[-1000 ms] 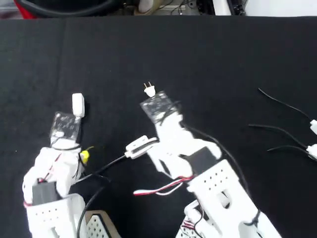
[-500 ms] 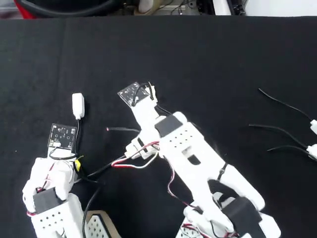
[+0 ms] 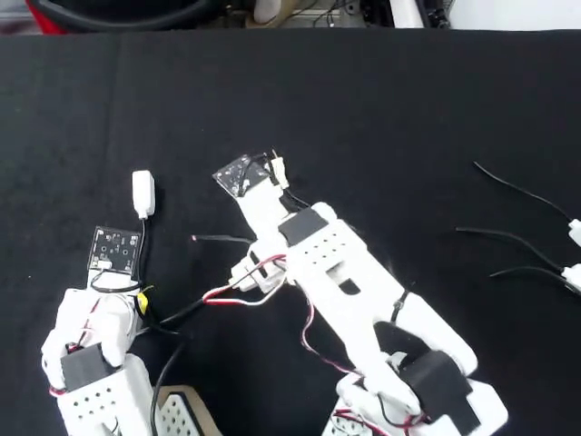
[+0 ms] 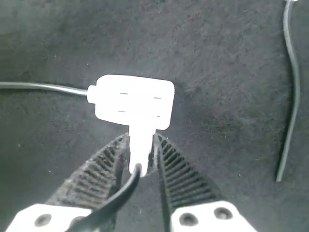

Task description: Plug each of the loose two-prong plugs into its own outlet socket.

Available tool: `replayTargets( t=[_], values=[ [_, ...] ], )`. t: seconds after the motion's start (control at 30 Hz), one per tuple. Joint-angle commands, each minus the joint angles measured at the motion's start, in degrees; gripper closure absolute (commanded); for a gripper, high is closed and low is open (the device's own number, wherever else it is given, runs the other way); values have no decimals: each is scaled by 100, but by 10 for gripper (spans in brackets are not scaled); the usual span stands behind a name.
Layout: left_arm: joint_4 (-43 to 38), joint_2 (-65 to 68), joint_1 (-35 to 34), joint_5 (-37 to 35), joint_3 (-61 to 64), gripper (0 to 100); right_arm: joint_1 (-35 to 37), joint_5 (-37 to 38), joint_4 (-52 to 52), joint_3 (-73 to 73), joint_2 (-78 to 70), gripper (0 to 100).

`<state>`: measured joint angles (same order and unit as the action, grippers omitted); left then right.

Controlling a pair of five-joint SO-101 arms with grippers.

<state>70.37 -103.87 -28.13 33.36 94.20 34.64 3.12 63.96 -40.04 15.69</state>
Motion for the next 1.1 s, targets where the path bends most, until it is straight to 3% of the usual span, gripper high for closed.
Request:
replayTargets(
  t=[0.0,1.07],
  values=[
    [70,-53,-40,26,-22,762,-387,79,-352,259,-444,987],
    [70,-53,-31,44,-4,762,-431,527,-9,1200,-681,987]
  ],
)
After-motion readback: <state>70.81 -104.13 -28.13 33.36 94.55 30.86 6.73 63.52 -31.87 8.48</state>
